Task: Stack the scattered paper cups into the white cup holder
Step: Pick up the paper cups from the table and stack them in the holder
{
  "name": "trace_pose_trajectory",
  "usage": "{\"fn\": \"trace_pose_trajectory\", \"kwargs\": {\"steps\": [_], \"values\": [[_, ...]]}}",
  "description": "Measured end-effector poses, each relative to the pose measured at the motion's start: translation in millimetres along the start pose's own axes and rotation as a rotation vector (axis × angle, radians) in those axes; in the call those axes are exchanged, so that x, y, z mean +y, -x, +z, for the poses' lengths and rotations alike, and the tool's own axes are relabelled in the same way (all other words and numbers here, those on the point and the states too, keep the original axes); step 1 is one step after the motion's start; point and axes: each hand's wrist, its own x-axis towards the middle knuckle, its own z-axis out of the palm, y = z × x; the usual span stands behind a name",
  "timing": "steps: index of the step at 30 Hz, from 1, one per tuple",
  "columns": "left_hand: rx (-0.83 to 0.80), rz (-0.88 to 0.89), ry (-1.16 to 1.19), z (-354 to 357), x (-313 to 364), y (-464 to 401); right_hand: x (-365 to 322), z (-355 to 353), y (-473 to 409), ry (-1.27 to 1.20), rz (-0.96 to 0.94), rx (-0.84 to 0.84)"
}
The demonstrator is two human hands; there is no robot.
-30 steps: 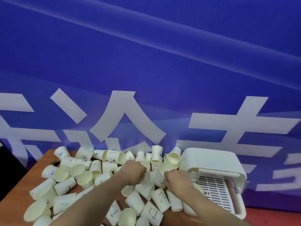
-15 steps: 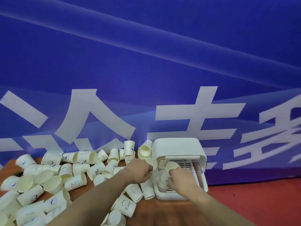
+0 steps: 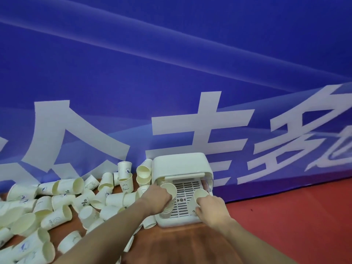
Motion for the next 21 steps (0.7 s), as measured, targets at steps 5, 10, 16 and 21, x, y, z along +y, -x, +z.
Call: {"fn": "trace_pose_trajectory", "kwargs": {"steps": [5,10,16,21], "values": [[-0.059,-0.001,-0.058,0,11,-13,17,10,4,0.003,0.015,-0.022],[-0.113,0.045,-0.092,5,26,-20,27,25,7,0.001,0.020,-0.055],[-0.223,-0.029,-0.087,28,31,-26,30,36,6,-0.028,0.021,-0.052],[-0.213,-0.069,-0.064,33,25,-24,28,35,3,-0.056,0.001,-0.040]]}}
